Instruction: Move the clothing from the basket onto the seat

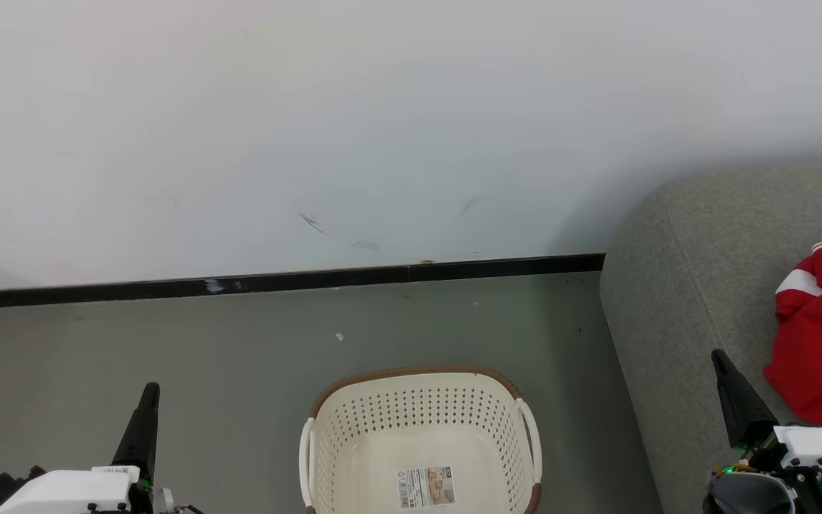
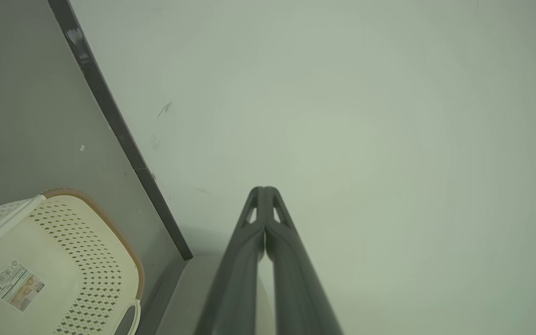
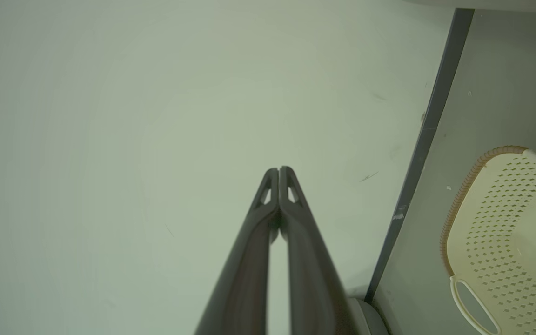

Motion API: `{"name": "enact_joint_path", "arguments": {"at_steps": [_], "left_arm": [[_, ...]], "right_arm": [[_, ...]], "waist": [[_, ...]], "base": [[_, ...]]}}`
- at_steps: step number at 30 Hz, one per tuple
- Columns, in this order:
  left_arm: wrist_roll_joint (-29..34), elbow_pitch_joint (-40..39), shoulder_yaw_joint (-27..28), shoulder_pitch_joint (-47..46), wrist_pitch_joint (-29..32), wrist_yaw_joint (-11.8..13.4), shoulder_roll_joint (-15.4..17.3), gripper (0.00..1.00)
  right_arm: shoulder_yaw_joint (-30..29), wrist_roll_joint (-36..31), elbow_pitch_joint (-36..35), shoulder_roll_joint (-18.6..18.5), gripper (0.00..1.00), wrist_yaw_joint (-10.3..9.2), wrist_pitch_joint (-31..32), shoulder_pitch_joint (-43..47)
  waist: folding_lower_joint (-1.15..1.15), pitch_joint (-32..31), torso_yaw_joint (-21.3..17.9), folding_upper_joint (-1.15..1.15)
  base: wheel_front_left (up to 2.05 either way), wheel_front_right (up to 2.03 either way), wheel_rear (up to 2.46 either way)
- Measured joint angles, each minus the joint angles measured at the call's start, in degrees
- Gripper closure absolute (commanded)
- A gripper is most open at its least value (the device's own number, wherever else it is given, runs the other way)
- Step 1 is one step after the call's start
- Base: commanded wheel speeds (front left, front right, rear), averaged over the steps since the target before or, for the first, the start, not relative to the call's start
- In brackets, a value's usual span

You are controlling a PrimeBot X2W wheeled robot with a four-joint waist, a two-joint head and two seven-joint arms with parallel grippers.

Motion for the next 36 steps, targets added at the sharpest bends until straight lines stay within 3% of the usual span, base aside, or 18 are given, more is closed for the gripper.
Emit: {"name": "enact_joint_path", "arguments": {"at_steps": [36], "left_arm": [[0.0,0.5,0.1,-0.1,0.1,-0.3,0.0,1.0]], "right_arm": [[0.0,0.1,0.4,-0.1,1.0,-0.01,0.0,0.0]], "waist": [[0.0,0.0,0.0,0.0]], "base": [[0.0,0.0,0.0]]}}
